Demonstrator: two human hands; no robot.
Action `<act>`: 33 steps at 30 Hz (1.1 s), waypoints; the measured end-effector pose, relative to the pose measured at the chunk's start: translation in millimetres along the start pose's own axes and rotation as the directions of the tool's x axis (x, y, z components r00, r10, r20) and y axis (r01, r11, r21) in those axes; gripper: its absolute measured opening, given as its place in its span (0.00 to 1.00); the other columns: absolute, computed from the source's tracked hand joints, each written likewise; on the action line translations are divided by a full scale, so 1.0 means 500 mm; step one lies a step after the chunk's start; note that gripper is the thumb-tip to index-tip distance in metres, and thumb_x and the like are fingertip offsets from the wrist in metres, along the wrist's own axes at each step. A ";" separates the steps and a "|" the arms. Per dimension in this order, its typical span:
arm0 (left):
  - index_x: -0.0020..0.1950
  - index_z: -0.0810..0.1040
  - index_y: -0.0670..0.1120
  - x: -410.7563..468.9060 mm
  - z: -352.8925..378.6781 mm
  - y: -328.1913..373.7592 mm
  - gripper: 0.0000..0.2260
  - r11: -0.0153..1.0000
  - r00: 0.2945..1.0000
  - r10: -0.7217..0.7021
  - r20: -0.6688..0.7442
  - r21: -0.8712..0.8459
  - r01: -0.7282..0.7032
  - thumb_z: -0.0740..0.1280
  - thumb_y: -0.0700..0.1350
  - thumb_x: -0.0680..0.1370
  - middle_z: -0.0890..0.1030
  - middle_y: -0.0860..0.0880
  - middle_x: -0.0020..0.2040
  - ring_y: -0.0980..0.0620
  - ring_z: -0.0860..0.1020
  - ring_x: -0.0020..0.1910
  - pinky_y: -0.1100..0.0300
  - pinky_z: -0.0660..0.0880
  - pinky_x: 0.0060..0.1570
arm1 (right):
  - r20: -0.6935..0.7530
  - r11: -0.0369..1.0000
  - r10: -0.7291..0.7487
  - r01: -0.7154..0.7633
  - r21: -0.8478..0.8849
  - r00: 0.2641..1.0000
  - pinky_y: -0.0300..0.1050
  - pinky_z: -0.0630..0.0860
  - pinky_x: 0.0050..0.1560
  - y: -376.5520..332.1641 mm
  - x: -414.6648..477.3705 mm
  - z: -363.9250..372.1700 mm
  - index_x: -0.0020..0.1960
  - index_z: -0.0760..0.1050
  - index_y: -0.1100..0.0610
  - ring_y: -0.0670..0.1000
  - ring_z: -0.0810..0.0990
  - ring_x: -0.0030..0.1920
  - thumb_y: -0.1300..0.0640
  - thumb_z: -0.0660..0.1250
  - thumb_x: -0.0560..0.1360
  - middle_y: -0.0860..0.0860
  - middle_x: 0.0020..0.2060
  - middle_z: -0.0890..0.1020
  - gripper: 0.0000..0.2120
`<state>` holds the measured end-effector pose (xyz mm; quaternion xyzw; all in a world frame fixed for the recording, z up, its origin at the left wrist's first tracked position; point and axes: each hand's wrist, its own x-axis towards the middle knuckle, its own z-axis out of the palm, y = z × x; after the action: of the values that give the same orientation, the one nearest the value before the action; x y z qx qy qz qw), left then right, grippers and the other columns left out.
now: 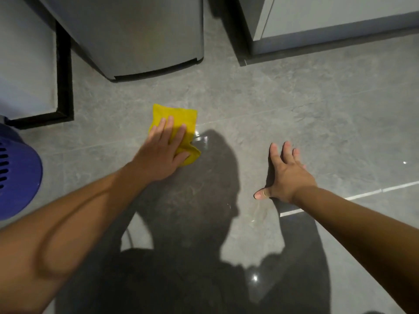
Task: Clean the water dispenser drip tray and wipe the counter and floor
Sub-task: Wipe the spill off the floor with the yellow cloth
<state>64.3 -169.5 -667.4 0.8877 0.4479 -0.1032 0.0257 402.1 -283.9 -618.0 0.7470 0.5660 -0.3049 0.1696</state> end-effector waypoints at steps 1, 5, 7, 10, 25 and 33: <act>0.83 0.61 0.43 0.018 -0.006 0.021 0.35 0.999 0.999 0.048 0.004 -0.001 -0.048 0.48 0.66 0.83 0.59 0.31 0.81 0.29 0.60 0.79 0.37 0.58 0.77 | 0.005 1.000 -0.006 0.006 -0.003 1.000 0.63 0.53 0.79 0.002 0.002 0.000 0.82 0.29 0.49 0.63 0.34 0.81 0.30 0.80 0.59 0.57 0.81 0.31 0.74; 0.84 0.57 0.47 0.011 -0.010 0.172 0.35 0.965 0.968 0.251 -0.024 -0.070 -0.252 0.51 0.66 0.81 0.55 0.35 0.83 0.33 0.53 0.82 0.39 0.51 0.80 | 0.029 0.998 -0.068 0.067 0.015 0.997 0.62 0.57 0.79 0.022 0.005 -0.026 0.84 0.36 0.49 0.63 0.42 0.83 0.38 0.76 0.71 0.56 0.83 0.37 0.60; 0.84 0.57 0.47 -0.034 -0.002 0.267 0.35 0.925 0.929 0.368 -0.042 -0.087 -0.371 0.55 0.64 0.81 0.55 0.35 0.83 0.33 0.53 0.82 0.38 0.50 0.80 | 0.004 0.995 -0.089 0.089 0.043 0.996 0.57 0.61 0.78 0.033 0.004 -0.047 0.84 0.45 0.51 0.62 0.52 0.82 0.42 0.73 0.74 0.58 0.84 0.45 0.50; 0.84 0.56 0.47 -0.154 0.020 0.376 0.36 0.857 0.866 0.496 -0.068 -0.121 -0.500 0.59 0.63 0.81 0.54 0.34 0.83 0.33 0.53 0.82 0.37 0.52 0.79 | -0.054 0.992 -0.047 0.053 0.111 0.997 0.51 0.61 0.77 0.042 -0.011 -0.051 0.83 0.54 0.51 0.61 0.61 0.79 0.42 0.70 0.76 0.58 0.83 0.54 0.42; 0.82 0.59 0.39 -0.388 0.069 -0.004 0.42 0.852 0.896 -0.401 0.192 -0.281 0.442 0.44 0.70 0.81 0.55 0.29 0.81 0.27 0.54 0.80 0.33 0.53 0.78 | 0.036 0.993 -0.072 0.069 0.091 0.997 0.62 0.58 0.79 0.046 -0.068 0.008 0.83 0.51 0.42 0.65 0.53 0.81 0.43 0.61 0.82 0.55 0.84 0.50 0.34; 0.85 0.42 0.51 -0.117 0.049 -0.143 0.36 0.904 0.927 -0.319 0.196 -0.229 0.360 0.52 0.66 0.83 0.39 0.38 0.84 0.38 0.38 0.83 0.42 0.39 0.79 | -0.056 0.878 -0.033 0.056 0.475 0.998 0.46 0.57 0.77 0.083 -0.070 0.002 0.81 0.60 0.45 0.56 0.62 0.80 0.58 0.63 0.80 0.51 0.81 0.63 0.31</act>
<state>-30.8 -176.6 -676.1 0.7740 0.6024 -0.1142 0.1584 435.3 -323.0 -600.0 0.7594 0.4944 -0.4210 -0.0391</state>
